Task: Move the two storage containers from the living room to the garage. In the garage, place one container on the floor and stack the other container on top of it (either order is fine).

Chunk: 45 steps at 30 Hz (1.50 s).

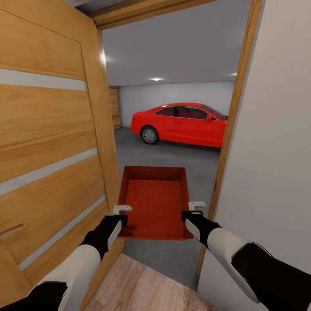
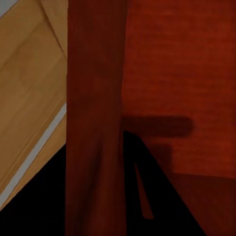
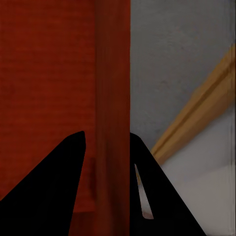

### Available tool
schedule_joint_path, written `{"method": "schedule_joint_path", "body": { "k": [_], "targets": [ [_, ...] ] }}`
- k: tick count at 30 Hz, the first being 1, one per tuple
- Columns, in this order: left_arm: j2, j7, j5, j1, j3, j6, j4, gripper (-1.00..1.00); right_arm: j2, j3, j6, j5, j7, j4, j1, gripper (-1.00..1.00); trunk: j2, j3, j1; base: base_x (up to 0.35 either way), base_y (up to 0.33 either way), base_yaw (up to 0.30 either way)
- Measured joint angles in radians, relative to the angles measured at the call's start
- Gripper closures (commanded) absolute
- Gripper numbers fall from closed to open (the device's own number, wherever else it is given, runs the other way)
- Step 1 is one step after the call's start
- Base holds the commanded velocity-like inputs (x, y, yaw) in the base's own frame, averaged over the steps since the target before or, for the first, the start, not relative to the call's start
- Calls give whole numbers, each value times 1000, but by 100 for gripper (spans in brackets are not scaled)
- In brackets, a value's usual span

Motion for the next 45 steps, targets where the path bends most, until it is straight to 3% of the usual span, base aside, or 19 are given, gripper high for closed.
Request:
{"method": "schedule_joint_path", "body": {
  "k": [45],
  "targets": [
    [0, 0, 1, 0, 0, 2, 0, 100, 0, -1, 3, 1, 0, 0, 0, 100, 0, 0, 0, 70, 125, -89]
  ]
}}
